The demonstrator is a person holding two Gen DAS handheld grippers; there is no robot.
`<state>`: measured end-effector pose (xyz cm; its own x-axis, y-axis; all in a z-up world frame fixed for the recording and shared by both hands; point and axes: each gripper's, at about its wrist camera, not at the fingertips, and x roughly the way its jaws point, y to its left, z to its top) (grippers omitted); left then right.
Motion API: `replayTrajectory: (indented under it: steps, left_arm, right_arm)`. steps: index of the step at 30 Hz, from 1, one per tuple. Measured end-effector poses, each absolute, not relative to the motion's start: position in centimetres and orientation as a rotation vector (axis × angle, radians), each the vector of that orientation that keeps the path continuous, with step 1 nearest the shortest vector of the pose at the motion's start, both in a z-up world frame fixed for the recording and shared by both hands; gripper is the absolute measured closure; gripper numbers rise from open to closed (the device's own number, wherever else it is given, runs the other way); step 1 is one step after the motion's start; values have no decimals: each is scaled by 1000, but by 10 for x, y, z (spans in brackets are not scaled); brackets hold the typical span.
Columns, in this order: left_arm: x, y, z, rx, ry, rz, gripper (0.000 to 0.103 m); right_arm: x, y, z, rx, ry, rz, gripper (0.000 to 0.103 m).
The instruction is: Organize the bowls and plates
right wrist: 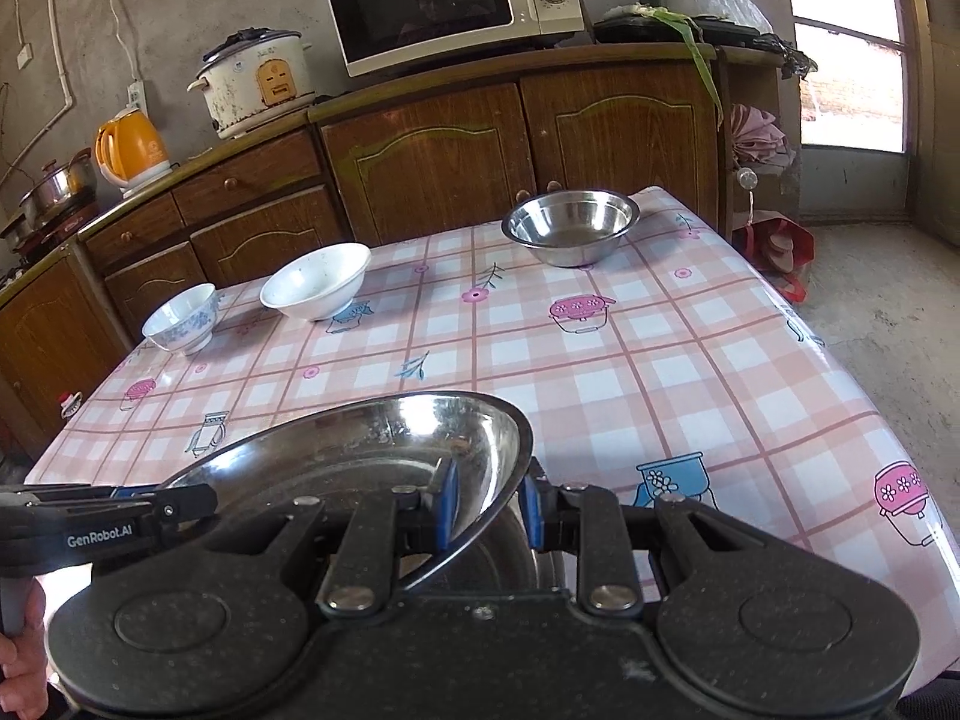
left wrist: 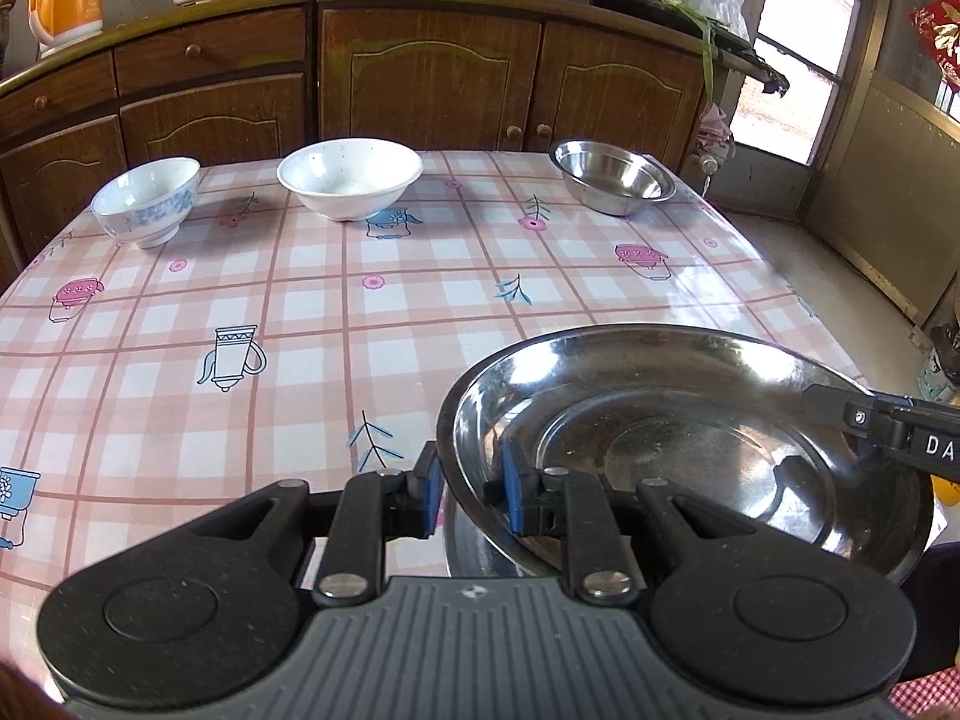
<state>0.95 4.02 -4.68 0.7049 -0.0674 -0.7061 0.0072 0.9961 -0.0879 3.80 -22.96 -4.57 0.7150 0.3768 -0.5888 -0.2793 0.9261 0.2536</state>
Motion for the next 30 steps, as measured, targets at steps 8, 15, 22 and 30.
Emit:
replayTrajectory:
  steps: [8,15,22,30]
  left_arm:
    - [8,34,-57,-65,802,-56,82]
    - [7,32,-67,-64,810,-57,82]
    - [6,30,-71,-43,777,-47,81]
    - [10,31,-79,-47,794,-41,81]
  right_arm:
    - [35,-237,-57,143,712,345,74]
    - [35,-237,-66,136,726,335,74]
    - [35,-234,-71,137,712,333,74]
    - [40,-231,-83,127,739,323,74]
